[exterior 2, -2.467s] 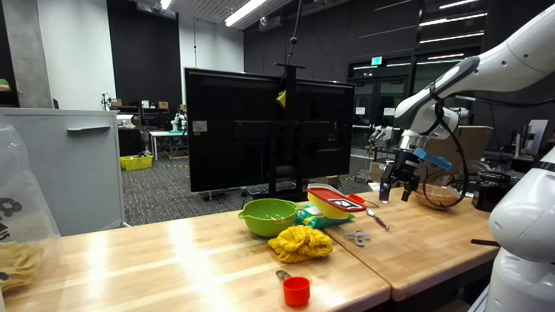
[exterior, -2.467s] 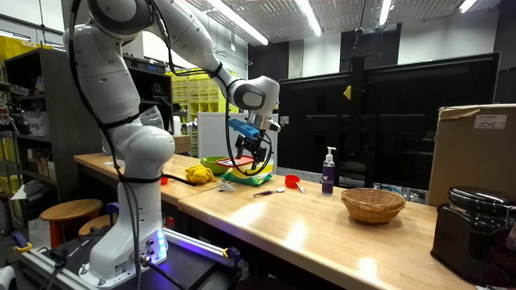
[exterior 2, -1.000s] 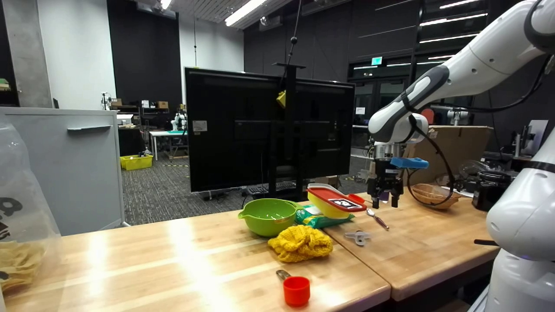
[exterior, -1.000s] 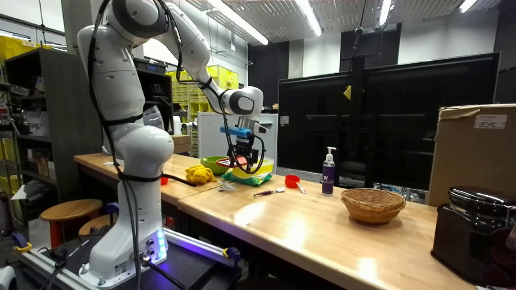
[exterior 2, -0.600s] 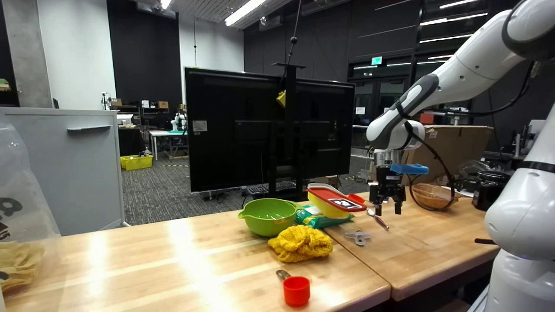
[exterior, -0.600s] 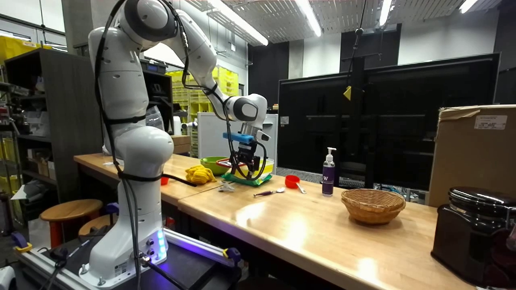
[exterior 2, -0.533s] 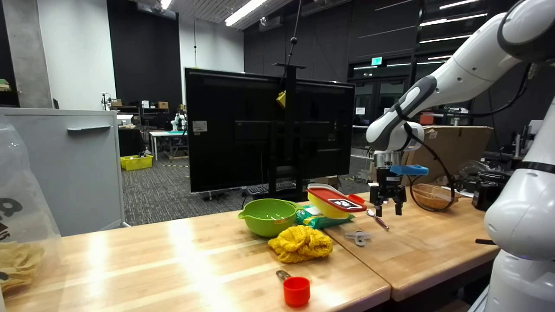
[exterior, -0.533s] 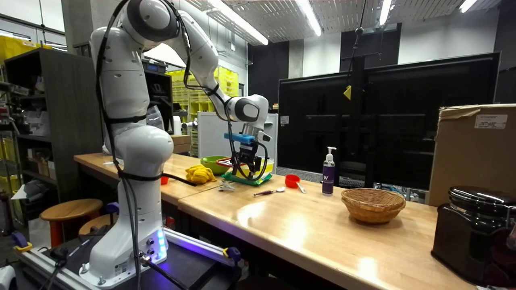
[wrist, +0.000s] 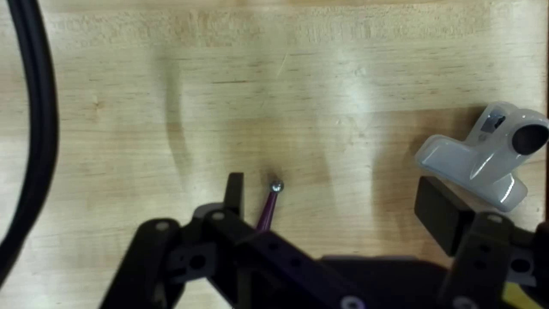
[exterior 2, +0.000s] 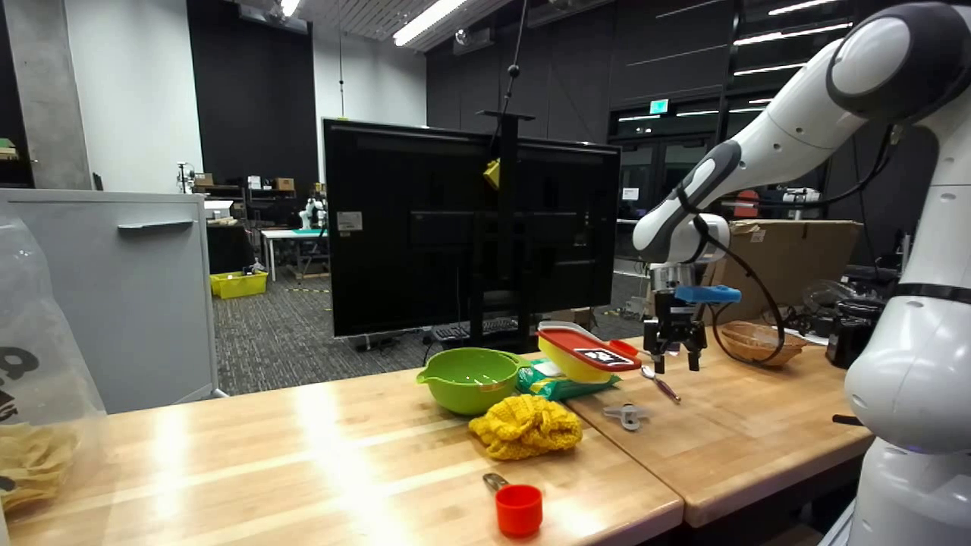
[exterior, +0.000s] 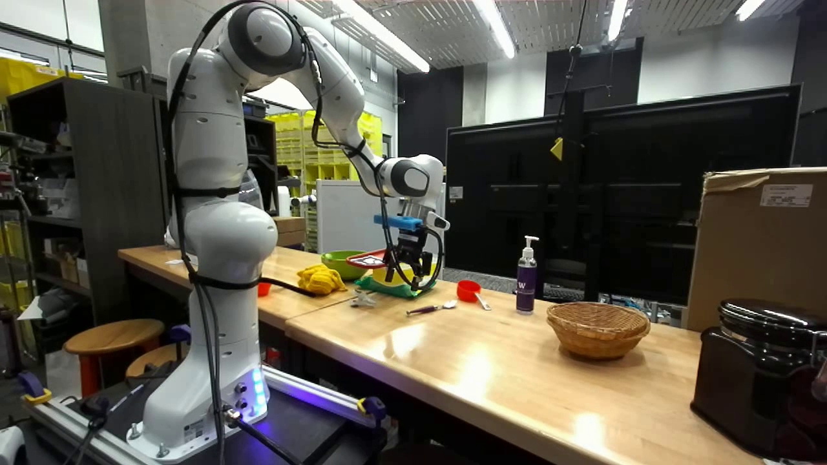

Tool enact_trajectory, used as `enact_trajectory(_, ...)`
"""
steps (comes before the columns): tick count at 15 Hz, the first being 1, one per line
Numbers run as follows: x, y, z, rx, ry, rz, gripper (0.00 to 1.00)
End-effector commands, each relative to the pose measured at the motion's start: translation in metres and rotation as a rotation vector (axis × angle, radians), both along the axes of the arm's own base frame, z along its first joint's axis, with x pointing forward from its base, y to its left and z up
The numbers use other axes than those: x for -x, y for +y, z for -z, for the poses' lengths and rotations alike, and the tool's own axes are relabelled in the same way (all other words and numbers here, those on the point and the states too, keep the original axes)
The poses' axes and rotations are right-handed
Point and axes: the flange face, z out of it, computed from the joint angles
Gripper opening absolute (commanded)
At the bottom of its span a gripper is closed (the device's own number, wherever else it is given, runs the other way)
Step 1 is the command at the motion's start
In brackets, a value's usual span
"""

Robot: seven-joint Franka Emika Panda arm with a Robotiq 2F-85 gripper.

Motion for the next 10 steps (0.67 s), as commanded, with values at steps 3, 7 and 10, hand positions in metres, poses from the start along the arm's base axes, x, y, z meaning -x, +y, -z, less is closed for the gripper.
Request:
enact_trajectory(3, -0.023, -0.021, 0.012, -0.039, 0.037, 0.017, 1.0)
enact_trajectory(7, -0.023, -0.019, 0.018, -0.036, 0.033, 0.031, 1.0)
enact_trajectory(10, -0.026, -0.022, 0.023, -0.038, 0.04, 0.035, 1.0)
